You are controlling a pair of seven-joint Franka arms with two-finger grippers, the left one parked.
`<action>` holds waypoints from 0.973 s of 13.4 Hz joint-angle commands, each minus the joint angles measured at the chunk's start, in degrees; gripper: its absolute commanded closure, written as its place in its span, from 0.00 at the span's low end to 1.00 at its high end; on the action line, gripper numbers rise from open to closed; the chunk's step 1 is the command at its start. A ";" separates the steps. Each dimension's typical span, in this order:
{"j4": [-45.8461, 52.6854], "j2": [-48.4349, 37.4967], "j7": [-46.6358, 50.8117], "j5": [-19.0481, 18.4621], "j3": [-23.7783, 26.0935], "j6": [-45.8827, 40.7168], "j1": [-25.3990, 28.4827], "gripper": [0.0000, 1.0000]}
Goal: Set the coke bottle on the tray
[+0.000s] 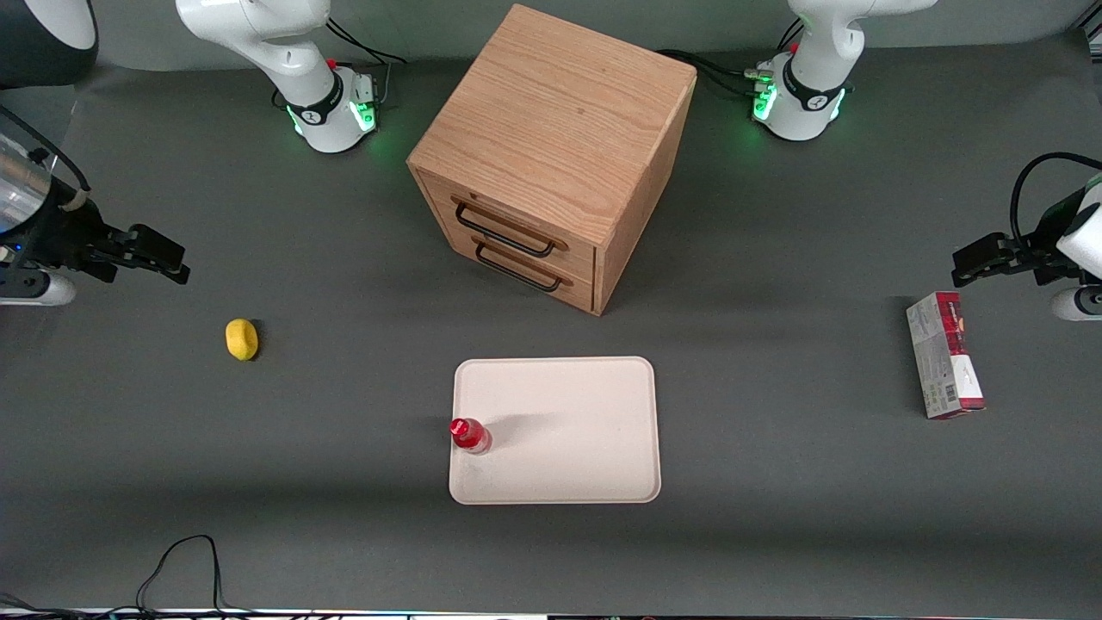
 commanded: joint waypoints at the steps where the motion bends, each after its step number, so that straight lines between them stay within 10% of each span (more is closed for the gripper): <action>1: -2.95 -2.23 -6.22 0.56 -1.83 1.61 -0.24 0.00; 13: 1.10 0.75 -3.17 0.29 -1.76 0.46 -3.31 0.00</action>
